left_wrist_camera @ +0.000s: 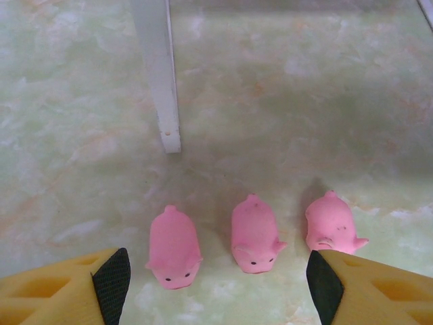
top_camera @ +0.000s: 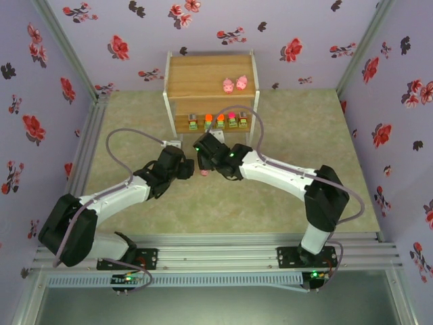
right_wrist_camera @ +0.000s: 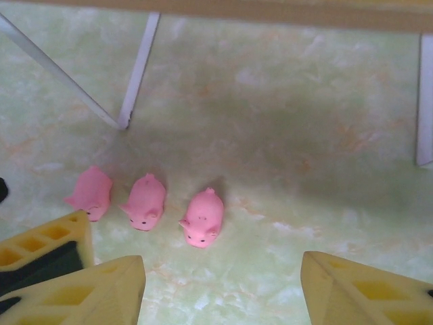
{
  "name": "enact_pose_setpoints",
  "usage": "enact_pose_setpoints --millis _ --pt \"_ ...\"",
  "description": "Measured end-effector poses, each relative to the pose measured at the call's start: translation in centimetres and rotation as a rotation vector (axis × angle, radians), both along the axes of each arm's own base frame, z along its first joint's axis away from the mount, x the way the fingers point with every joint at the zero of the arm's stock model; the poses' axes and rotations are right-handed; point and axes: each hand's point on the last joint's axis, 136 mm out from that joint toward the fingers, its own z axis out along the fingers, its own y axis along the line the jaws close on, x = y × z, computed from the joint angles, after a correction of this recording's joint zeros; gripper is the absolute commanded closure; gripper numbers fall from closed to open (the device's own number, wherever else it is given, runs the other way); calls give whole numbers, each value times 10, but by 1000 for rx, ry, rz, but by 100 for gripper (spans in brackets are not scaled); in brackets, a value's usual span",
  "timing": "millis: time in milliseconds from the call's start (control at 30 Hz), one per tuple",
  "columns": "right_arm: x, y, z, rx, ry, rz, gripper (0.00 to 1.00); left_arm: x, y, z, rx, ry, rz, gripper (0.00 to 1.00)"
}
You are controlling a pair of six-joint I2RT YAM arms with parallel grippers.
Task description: Place and organize the plastic toys onto the shelf
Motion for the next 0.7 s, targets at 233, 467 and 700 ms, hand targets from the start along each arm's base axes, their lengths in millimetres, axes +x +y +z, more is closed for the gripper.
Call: enact_pose_setpoints --millis 233,467,700 --pt "3 6 -35 -33 46 -15 47 1 10 -6 15 32 33 24" --pt "4 9 -67 -68 86 -27 47 5 23 -14 21 67 83 24" --pt "6 9 -84 -82 117 -30 48 4 29 -17 22 85 107 24"
